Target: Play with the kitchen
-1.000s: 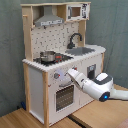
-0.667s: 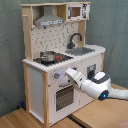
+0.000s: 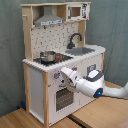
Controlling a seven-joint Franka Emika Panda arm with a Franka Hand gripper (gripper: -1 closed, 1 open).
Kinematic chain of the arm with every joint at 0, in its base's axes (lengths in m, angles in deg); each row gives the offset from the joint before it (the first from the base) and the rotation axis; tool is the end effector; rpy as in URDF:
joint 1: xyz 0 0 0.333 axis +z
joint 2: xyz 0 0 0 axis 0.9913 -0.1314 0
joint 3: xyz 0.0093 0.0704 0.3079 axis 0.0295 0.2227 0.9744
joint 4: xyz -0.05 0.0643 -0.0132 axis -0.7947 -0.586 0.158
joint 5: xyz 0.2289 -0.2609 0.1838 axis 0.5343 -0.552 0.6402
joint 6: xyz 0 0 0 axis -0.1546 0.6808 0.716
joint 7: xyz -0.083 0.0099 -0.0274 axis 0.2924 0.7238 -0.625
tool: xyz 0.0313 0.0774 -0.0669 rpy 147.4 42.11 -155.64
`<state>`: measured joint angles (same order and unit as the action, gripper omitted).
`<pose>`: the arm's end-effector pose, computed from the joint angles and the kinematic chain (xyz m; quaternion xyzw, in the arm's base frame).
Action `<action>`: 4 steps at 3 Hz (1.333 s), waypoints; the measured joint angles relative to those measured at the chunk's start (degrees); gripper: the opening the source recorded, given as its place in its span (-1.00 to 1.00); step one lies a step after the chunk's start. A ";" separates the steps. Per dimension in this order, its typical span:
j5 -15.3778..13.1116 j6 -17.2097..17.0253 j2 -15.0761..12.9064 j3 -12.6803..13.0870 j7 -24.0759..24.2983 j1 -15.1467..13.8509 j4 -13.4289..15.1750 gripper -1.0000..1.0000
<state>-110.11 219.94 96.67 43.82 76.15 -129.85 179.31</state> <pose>0.3102 0.5346 0.3349 0.5476 0.4269 0.5900 0.4120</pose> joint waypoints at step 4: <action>-0.12 2.40 0.62 1.09 5.04 -6.96 -4.94 -1.00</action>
<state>-110.23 222.34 97.29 44.91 81.19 -136.82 174.37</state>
